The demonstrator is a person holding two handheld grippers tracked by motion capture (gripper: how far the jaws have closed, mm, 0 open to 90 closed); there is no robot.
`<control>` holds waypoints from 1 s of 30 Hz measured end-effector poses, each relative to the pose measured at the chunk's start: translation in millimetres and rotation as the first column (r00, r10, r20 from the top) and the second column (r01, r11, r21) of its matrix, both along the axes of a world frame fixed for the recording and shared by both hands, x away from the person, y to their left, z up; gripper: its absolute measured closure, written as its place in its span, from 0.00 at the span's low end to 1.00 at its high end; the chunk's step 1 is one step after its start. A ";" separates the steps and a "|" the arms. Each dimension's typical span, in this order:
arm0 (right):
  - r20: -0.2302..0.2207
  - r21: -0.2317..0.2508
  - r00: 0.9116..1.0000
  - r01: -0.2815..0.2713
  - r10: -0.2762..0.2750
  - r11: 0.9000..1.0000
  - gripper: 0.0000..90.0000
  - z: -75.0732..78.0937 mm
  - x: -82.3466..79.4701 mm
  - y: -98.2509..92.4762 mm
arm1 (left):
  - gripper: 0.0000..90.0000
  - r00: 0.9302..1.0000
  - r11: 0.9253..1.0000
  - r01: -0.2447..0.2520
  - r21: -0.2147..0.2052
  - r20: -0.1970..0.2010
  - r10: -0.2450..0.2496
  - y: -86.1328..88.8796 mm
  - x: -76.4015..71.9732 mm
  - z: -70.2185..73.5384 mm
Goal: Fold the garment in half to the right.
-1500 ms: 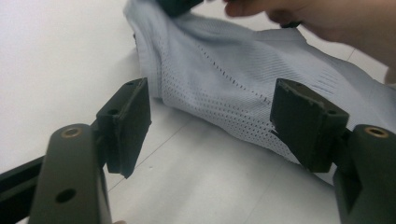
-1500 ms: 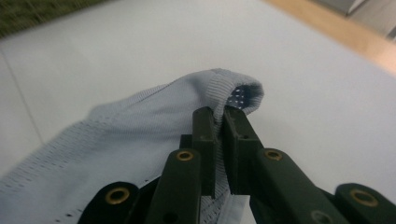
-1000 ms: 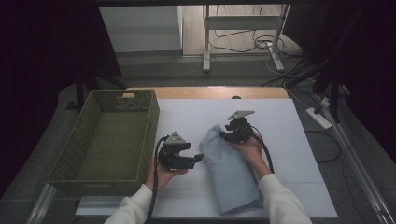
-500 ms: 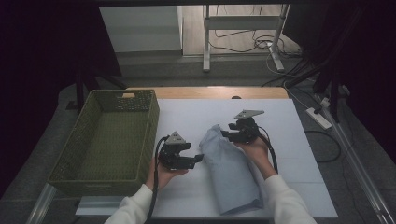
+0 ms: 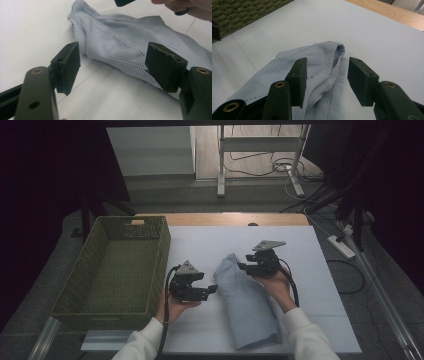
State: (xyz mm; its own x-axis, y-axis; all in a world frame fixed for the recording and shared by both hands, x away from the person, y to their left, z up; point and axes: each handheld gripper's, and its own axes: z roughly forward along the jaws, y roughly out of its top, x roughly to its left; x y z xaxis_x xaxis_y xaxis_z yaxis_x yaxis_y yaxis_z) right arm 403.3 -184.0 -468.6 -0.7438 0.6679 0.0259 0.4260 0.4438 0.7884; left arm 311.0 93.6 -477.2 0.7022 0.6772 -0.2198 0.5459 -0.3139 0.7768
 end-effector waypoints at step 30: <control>-0.078 -0.050 0.997 0.017 -0.021 0.999 0.55 -8.8 -68.1 -41.7 | 0.31 1.000 1.000 0.001 -0.006 0.001 -0.001 2.6 0.6 0.7</control>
State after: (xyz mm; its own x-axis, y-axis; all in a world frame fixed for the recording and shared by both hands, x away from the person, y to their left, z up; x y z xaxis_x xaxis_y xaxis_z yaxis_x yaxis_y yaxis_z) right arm 335.2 -225.7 -477.3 -0.7280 0.6837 0.0506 0.4947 0.4727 0.7292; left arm 311.6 96.3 -476.6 0.7031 0.6752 -0.2232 0.5451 -0.3101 0.7789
